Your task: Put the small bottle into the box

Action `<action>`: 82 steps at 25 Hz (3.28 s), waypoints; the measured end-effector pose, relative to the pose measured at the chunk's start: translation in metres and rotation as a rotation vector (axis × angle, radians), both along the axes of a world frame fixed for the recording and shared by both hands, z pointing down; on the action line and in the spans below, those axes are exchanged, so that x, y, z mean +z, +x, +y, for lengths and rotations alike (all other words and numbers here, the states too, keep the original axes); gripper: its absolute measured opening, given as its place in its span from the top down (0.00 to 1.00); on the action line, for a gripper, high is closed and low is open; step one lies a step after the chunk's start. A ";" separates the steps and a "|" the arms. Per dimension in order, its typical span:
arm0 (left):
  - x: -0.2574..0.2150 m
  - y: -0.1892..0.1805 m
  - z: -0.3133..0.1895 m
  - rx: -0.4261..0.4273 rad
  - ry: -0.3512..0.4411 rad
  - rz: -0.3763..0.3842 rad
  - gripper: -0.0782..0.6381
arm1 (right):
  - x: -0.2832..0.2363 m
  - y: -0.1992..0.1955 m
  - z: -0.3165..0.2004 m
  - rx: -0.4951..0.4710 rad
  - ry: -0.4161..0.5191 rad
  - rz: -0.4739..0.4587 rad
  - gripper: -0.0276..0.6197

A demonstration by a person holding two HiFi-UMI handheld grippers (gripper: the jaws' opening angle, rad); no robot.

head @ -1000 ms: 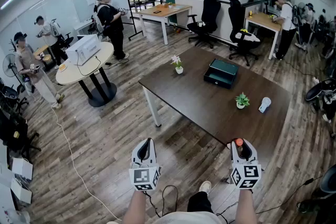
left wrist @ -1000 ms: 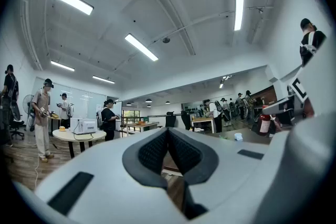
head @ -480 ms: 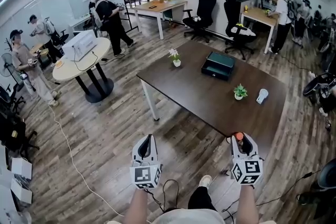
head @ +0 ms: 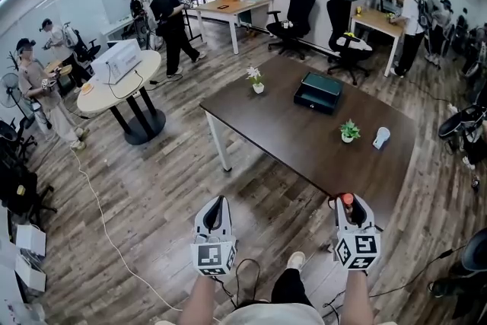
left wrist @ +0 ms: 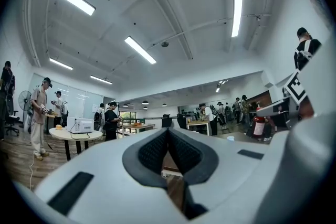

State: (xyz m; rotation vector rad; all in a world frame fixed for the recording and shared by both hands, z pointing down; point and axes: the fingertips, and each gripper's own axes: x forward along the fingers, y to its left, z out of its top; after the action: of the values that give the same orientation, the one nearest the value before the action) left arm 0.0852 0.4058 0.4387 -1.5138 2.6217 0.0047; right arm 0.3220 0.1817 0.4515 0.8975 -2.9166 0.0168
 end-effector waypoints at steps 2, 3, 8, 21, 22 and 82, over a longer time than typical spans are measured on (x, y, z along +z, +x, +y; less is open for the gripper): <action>0.002 0.001 -0.002 0.001 -0.005 0.001 0.89 | 0.001 -0.002 -0.002 -0.003 -0.005 0.001 0.74; 0.002 0.001 -0.003 -0.001 -0.008 0.000 0.89 | 0.002 -0.003 -0.003 -0.007 -0.007 0.001 0.74; 0.005 -0.005 -0.014 -0.016 -0.023 -0.004 0.89 | 0.005 -0.013 -0.015 -0.019 -0.015 -0.005 0.74; -0.003 -0.051 -0.127 -0.019 -0.034 -0.003 0.89 | 0.005 -0.074 -0.131 -0.049 -0.051 -0.031 0.74; -0.004 -0.055 -0.137 -0.019 -0.032 -0.004 0.89 | 0.003 -0.079 -0.140 -0.050 -0.052 -0.032 0.74; -0.004 -0.380 -0.463 0.250 0.007 0.033 0.89 | -0.007 -0.364 -0.389 0.171 -0.008 -0.049 0.74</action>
State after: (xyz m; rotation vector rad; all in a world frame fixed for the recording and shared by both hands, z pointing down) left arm -0.2951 -0.0573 0.4344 -1.8422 2.4349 0.0615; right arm -0.0418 -0.2070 0.4448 1.1585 -2.8718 0.0637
